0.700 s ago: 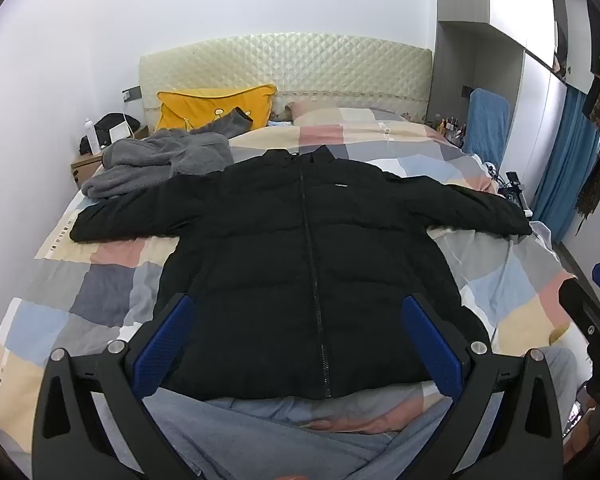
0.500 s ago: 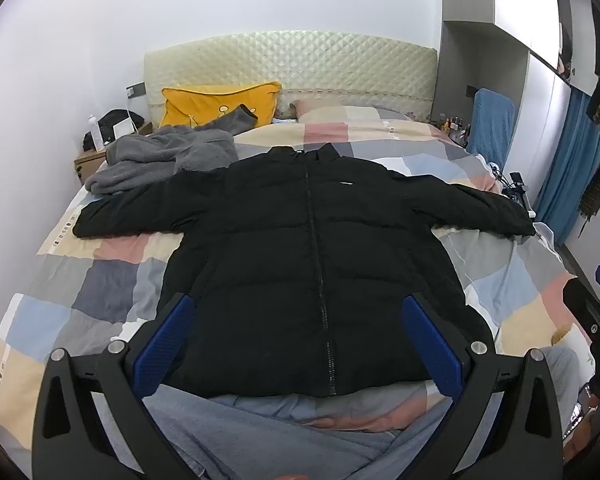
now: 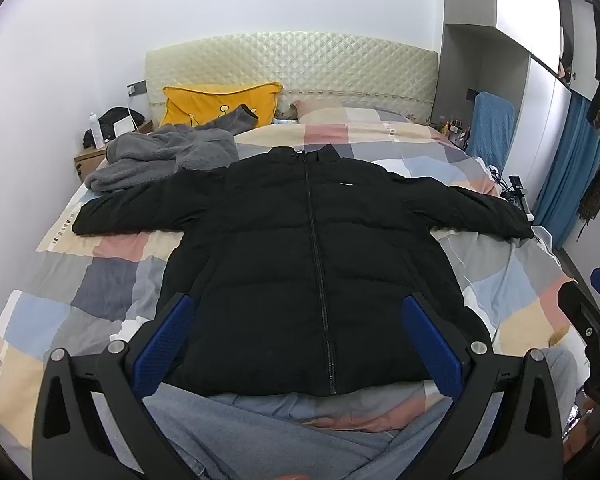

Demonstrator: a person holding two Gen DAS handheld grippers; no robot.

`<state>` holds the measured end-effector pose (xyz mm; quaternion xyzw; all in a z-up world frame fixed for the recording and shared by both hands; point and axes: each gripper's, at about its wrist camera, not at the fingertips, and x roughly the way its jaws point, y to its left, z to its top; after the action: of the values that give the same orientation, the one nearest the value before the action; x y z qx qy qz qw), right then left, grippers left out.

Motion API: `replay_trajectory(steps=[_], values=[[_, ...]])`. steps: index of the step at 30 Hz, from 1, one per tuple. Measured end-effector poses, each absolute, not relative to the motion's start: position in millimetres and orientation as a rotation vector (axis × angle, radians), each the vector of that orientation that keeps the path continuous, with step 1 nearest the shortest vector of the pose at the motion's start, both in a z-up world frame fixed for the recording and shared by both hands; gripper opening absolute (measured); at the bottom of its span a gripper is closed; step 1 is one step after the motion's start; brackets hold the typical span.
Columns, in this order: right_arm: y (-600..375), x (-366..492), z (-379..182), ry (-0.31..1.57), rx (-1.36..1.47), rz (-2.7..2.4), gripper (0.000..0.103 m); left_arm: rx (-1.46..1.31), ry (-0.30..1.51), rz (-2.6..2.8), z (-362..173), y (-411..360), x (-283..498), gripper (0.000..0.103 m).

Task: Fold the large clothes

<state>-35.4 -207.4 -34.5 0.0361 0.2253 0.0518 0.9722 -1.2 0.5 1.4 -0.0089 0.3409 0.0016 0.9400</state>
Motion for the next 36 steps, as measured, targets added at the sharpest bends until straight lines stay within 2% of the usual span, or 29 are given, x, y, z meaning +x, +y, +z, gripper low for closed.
replay_trajectory(steps=[36], values=[[-218, -44, -27, 0.478, 0.058, 0.162, 0.103, -0.065, 0.68, 0.051, 11, -2, -21, 0.103]])
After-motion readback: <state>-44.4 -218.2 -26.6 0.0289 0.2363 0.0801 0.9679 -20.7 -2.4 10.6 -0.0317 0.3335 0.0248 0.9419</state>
